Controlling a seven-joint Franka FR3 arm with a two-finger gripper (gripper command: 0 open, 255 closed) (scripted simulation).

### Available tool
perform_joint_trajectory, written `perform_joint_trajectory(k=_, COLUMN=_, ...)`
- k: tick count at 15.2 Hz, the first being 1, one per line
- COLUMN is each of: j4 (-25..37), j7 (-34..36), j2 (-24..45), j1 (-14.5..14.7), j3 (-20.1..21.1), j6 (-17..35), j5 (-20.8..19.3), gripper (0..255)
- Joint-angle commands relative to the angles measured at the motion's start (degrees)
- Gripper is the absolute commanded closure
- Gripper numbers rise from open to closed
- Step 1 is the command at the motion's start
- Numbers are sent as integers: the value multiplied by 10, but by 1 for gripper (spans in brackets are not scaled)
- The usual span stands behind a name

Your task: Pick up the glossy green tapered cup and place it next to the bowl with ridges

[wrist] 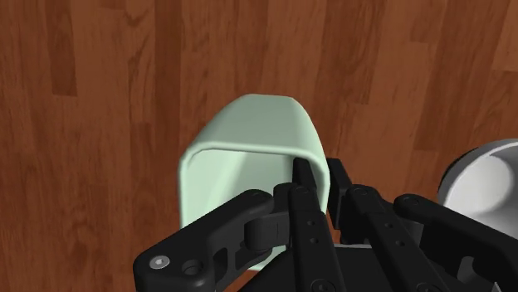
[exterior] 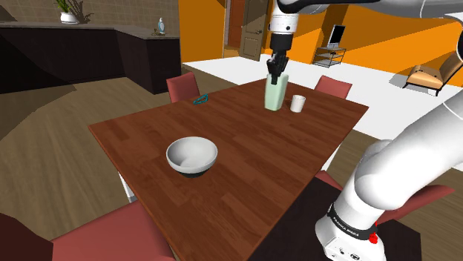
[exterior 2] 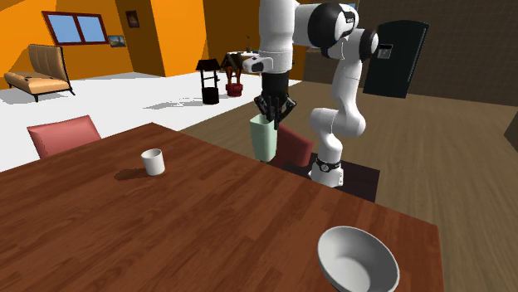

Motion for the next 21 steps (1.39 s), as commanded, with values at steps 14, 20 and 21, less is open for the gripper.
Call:
perform_joint_trajectory(k=14, j4=-85, j7=190, j2=-89, j1=65, j3=138, j6=-8, j5=65, gripper=255)
perform_joint_trajectory(k=20, j4=-137, j7=189, j2=-96, j1=66, j3=139, j6=37, j5=66, gripper=255)
perform_joint_trajectory(k=21, j4=-146, j7=189, j2=-96, j1=66, j3=139, j6=44, j5=66, gripper=255)
